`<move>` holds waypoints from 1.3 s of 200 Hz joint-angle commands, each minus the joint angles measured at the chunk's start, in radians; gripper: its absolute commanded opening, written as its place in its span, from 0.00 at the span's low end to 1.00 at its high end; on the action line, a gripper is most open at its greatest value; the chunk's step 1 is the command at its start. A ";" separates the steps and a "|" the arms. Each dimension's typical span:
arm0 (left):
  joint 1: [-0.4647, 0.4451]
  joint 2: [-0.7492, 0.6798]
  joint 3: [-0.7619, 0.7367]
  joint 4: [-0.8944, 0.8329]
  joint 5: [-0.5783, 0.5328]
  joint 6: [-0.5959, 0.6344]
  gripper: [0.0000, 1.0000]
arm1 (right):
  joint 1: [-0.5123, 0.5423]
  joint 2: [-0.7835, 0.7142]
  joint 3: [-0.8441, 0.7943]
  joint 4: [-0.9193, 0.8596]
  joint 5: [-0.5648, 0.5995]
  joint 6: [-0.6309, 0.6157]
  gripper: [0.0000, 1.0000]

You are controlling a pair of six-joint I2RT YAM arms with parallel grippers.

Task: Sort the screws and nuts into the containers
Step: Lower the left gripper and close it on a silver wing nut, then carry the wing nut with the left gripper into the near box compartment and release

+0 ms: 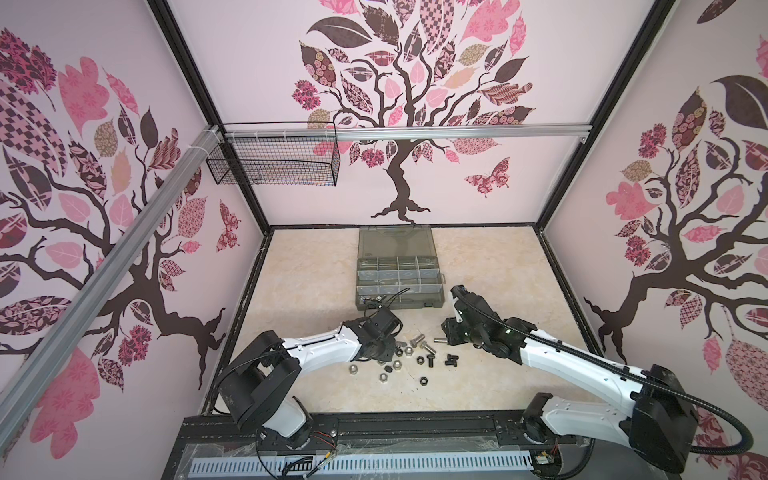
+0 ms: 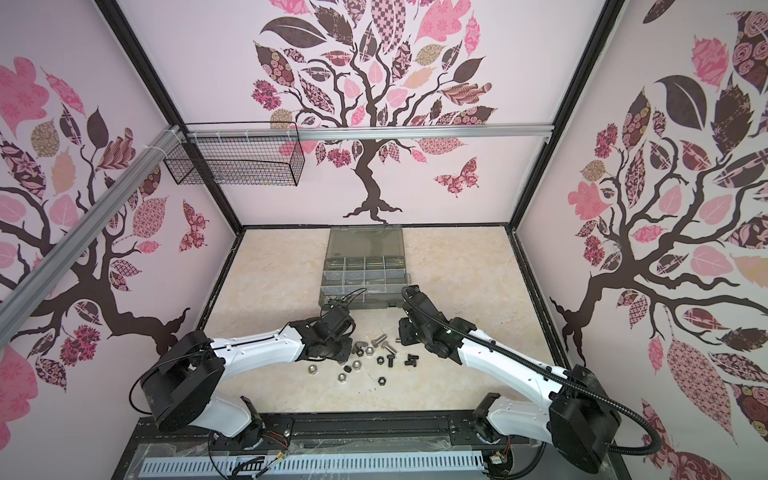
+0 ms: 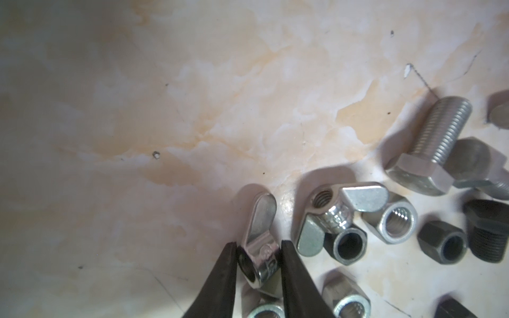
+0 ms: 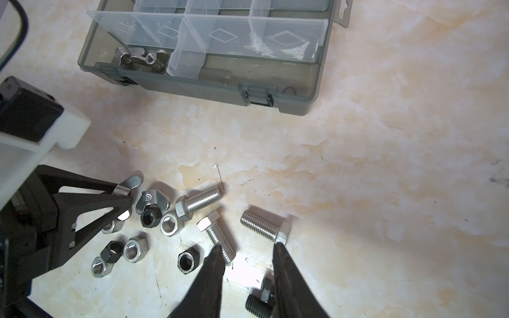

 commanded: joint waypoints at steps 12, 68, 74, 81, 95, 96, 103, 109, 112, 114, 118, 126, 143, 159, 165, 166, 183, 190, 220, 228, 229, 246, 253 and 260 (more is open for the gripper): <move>0.034 -0.002 0.044 -0.011 -0.028 0.034 0.34 | -0.004 -0.023 0.004 -0.010 0.007 0.002 0.34; 0.052 0.012 0.051 -0.014 -0.013 0.056 0.34 | -0.005 -0.014 0.011 -0.011 0.010 0.001 0.33; 0.052 0.012 0.050 -0.011 -0.009 0.056 0.34 | -0.005 -0.013 0.012 -0.012 0.011 0.001 0.34; 0.052 0.013 0.051 -0.008 -0.007 0.057 0.34 | -0.005 -0.013 0.012 -0.011 0.011 0.001 0.33; 0.051 0.014 0.043 0.002 -0.001 0.052 0.32 | -0.004 -0.012 0.015 -0.011 0.011 0.001 0.34; 0.052 0.014 0.043 0.004 -0.001 0.051 0.31 | -0.005 -0.012 0.015 -0.012 0.011 0.001 0.34; 0.051 0.014 0.040 0.008 0.002 0.049 0.30 | -0.004 -0.012 0.016 -0.014 0.013 0.001 0.34; 0.052 0.016 0.040 0.008 0.002 0.050 0.30 | -0.005 -0.012 0.016 -0.013 0.013 0.002 0.34; 0.052 0.017 0.042 0.009 0.001 0.051 0.29 | -0.004 -0.013 0.016 -0.013 0.013 0.002 0.33; 0.051 0.018 0.041 0.009 0.001 0.053 0.29 | -0.005 -0.013 0.016 -0.013 0.013 0.002 0.34; 0.052 0.018 0.043 0.008 0.002 0.053 0.28 | -0.005 -0.013 0.016 -0.013 0.012 0.002 0.34; 0.052 0.019 0.044 0.007 0.001 0.055 0.27 | -0.004 -0.012 0.016 -0.015 0.013 0.002 0.33; 0.052 0.021 0.048 0.006 -0.001 0.056 0.25 | -0.004 -0.011 0.020 -0.017 0.014 0.002 0.34; 0.052 0.016 0.046 0.006 -0.003 0.058 0.23 | -0.005 -0.012 0.022 -0.020 0.014 0.002 0.33; 0.052 0.013 0.044 0.006 -0.004 0.060 0.22 | -0.004 -0.012 0.022 -0.020 0.015 0.002 0.34; 0.052 0.013 0.044 0.006 -0.004 0.060 0.22 | -0.005 -0.012 0.022 -0.020 0.016 0.002 0.34; 0.054 0.004 0.043 0.003 -0.004 0.061 0.21 | -0.004 -0.012 0.022 -0.022 0.017 0.004 0.34; 0.059 -0.005 0.039 0.004 -0.002 0.058 0.20 | -0.005 -0.013 0.022 -0.022 0.017 0.004 0.34; 0.090 -0.062 0.041 -0.005 0.015 0.059 0.19 | -0.005 -0.015 0.029 -0.029 0.019 0.001 0.34; 0.102 -0.079 0.049 -0.010 0.022 0.065 0.18 | -0.004 -0.015 0.033 -0.034 0.021 -0.001 0.34; 0.105 -0.082 0.051 -0.012 0.023 0.066 0.18 | -0.004 -0.015 0.033 -0.035 0.021 -0.002 0.33; 0.132 -0.111 0.088 -0.029 0.026 0.093 0.18 | -0.005 -0.013 0.044 -0.043 0.026 -0.009 0.34; 0.142 -0.119 0.109 -0.039 0.025 0.110 0.19 | -0.004 -0.013 0.049 -0.047 0.027 -0.010 0.34; 0.156 -0.120 0.133 -0.047 0.026 0.127 0.19 | -0.005 -0.012 0.054 -0.051 0.028 -0.011 0.34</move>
